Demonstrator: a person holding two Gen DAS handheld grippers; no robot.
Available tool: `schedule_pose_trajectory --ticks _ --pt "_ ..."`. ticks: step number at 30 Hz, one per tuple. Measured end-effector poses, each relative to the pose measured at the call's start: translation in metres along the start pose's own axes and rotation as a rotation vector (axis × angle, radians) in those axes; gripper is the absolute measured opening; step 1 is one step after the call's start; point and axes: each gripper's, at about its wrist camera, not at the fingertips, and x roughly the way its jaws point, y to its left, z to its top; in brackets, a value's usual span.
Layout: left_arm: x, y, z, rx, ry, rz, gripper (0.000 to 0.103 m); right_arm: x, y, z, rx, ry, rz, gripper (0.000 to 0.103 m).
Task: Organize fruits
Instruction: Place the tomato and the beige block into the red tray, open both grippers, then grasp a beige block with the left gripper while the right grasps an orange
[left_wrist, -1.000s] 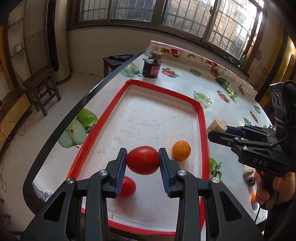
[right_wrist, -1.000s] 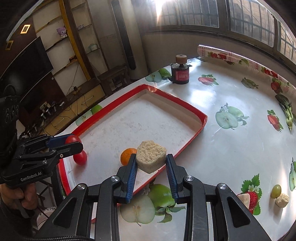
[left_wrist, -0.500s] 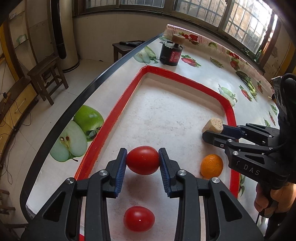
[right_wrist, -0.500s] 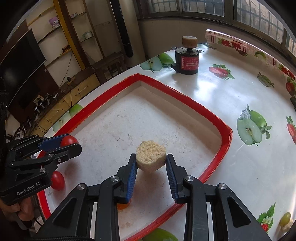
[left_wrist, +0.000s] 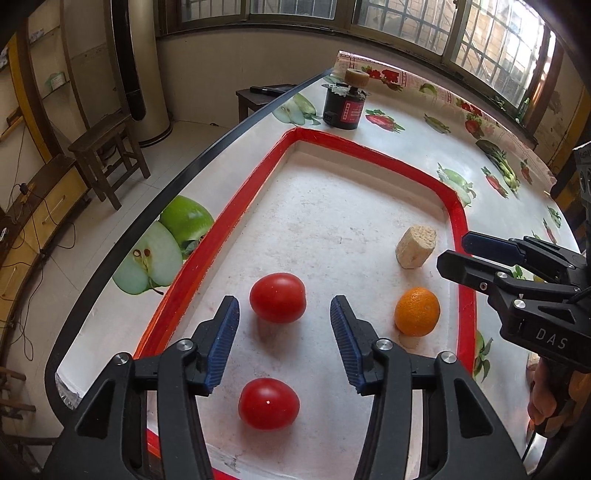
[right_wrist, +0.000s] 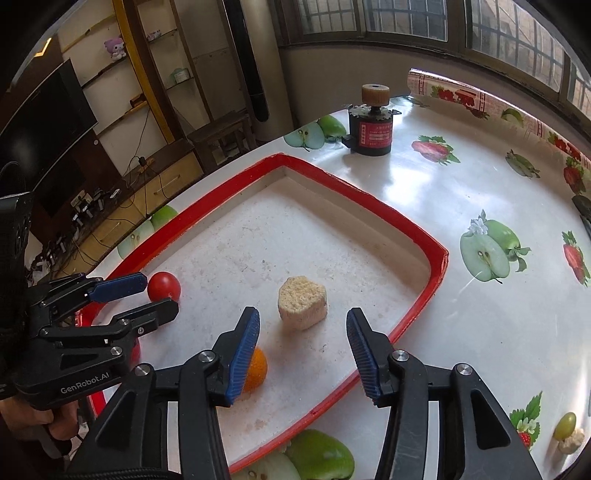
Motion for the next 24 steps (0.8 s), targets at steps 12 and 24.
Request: schedule_pose_trajectory --ticks 12,24 --pt "-0.03 -0.024 -0.012 0.015 -0.035 -0.049 0.05 -0.073 -0.019 -0.036 0.04 -0.084 -0.021 0.052" --pt "-0.05 -0.052 -0.023 0.058 -0.051 -0.078 0.05 -0.117 -0.046 -0.079 0.09 -0.115 -0.068 0.055"
